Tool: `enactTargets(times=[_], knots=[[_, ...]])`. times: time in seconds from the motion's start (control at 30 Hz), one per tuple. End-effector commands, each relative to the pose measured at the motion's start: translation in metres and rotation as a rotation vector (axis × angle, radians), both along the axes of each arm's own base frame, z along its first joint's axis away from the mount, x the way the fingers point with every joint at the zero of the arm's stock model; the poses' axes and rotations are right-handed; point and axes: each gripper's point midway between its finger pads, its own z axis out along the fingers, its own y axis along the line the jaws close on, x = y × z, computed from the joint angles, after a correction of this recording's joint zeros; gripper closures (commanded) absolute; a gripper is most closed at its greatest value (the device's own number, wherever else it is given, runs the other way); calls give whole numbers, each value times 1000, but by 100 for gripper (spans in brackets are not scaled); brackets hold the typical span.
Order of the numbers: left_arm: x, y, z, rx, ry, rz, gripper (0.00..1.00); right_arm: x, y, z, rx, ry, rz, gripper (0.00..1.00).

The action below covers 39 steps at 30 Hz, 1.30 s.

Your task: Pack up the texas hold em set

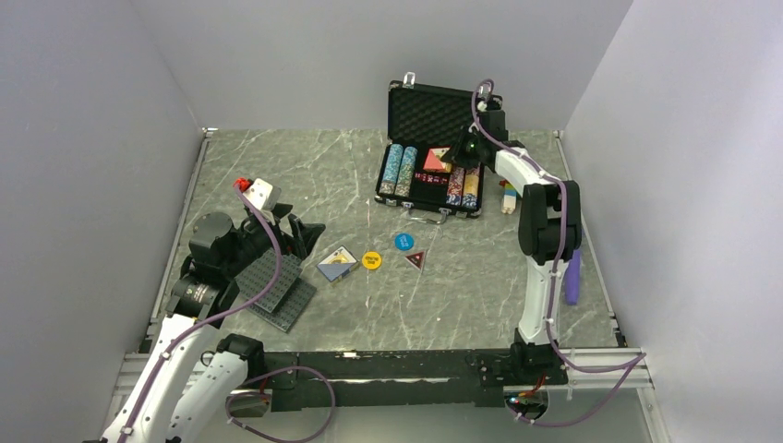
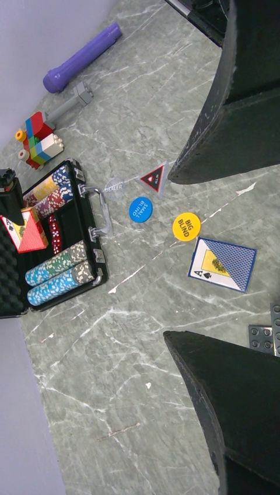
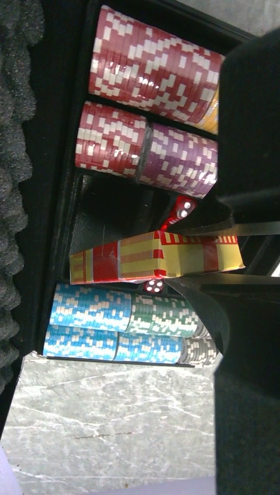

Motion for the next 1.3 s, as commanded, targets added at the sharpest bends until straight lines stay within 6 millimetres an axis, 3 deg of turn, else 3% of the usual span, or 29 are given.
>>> enactTargets(times=[0.0, 0.47, 0.53, 0.73, 0.83, 0.93, 1.27], knots=[[2, -2, 9, -5, -33, -8, 1, 21, 9, 28, 9, -83, 28, 100], [2, -2, 9, -7, -32, -7, 1, 30, 16, 8, -43, -2, 28, 100], [2, -2, 9, -7, -31, -7, 0, 31, 15, 3, -57, 10, 21, 91], [2, -1, 9, -6, -31, -3, 1, 30, 13, 4, -111, -19, 10, 48], [2, -1, 9, -7, -32, -5, 1, 31, 11, 8, -139, -43, 4, 34], [2, -1, 8, -6, -29, -5, 1, 33, 11, 5, -155, -43, 11, 27], [3, -2, 7, -7, -27, -5, 0, 34, 18, -13, -171, -34, 41, 21]])
